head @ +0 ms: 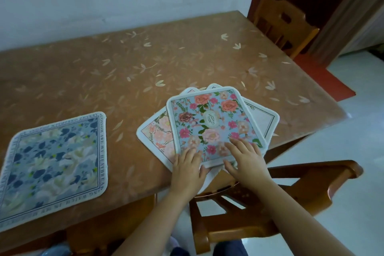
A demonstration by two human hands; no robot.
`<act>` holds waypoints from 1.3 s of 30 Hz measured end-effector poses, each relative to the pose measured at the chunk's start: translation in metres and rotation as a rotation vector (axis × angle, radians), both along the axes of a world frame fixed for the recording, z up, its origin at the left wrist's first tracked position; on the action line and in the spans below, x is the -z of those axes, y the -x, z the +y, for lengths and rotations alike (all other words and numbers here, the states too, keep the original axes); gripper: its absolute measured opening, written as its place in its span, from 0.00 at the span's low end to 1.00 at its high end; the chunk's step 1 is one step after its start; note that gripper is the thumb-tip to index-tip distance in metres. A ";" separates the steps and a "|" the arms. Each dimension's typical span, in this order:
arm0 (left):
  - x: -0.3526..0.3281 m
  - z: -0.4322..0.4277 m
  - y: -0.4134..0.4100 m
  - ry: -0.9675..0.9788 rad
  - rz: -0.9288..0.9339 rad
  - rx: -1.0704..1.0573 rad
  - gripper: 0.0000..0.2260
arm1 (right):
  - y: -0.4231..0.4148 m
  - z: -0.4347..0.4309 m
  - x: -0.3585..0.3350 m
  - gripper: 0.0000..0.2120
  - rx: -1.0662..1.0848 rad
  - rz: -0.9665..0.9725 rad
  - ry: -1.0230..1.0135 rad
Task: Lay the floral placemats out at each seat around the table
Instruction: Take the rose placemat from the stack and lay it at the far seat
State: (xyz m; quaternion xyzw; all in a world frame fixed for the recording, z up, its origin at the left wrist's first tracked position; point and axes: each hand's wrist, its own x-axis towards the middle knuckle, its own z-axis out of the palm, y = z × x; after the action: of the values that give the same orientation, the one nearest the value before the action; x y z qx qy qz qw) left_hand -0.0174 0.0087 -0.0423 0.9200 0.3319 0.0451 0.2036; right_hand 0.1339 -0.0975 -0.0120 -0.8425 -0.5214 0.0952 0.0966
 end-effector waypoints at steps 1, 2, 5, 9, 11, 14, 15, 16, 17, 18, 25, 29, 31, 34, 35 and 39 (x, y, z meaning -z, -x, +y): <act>0.002 -0.001 -0.005 0.012 0.010 -0.008 0.20 | -0.006 0.000 0.002 0.25 -0.027 0.008 0.011; 0.004 -0.001 -0.009 0.022 0.022 -0.013 0.21 | -0.012 0.001 0.004 0.25 -0.060 0.010 0.023; 0.010 -0.004 -0.021 0.054 0.066 -0.014 0.21 | -0.029 0.002 0.010 0.26 -0.160 0.004 0.040; 0.019 -0.007 -0.035 0.045 0.089 -0.035 0.22 | -0.051 0.005 0.018 0.28 -0.258 0.016 0.080; 0.024 -0.010 -0.040 0.037 0.113 -0.046 0.23 | -0.063 0.007 0.025 0.27 -0.329 0.011 0.103; 0.029 -0.011 -0.045 -0.009 0.161 -0.033 0.24 | -0.077 0.011 0.033 0.27 -0.411 0.042 0.130; 0.030 -0.010 -0.046 -0.033 0.175 -0.017 0.24 | -0.081 0.013 0.036 0.27 -0.441 0.044 0.148; 0.031 -0.009 -0.047 -0.051 0.189 -0.001 0.24 | -0.085 0.014 0.039 0.28 -0.472 0.036 0.167; 0.031 -0.008 -0.048 -0.061 0.199 0.011 0.25 | -0.087 0.015 0.043 0.28 -0.501 0.027 0.184; 0.031 -0.007 -0.050 -0.065 0.205 0.015 0.25 | -0.089 0.016 0.046 0.29 -0.521 0.023 0.198; 0.031 -0.011 -0.056 -0.003 0.184 -0.079 0.28 | -0.096 0.019 0.052 0.29 -0.535 0.078 0.181; 0.029 -0.009 -0.054 0.056 0.138 -0.082 0.26 | -0.098 0.019 0.048 0.26 -0.505 0.175 0.100; 0.028 -0.009 -0.053 0.092 0.079 -0.096 0.24 | -0.096 0.016 0.044 0.22 -0.445 0.246 0.029; 0.023 -0.008 -0.052 0.147 -0.087 -0.160 0.17 | -0.091 0.014 0.035 0.15 -0.359 0.336 -0.046; 0.020 -0.007 -0.052 0.173 -0.148 -0.192 0.14 | -0.090 0.014 0.031 0.13 -0.335 0.353 -0.054; 0.000 -0.006 -0.054 0.227 -0.287 -0.267 0.05 | -0.082 0.015 0.014 0.06 -0.206 0.400 -0.087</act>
State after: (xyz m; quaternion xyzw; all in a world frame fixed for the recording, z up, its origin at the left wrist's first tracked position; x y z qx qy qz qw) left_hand 0.0370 0.0023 -0.0422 0.8232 0.4215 0.1647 0.3430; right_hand 0.2162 -0.0823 -0.0259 -0.7442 -0.5787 0.2471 0.2241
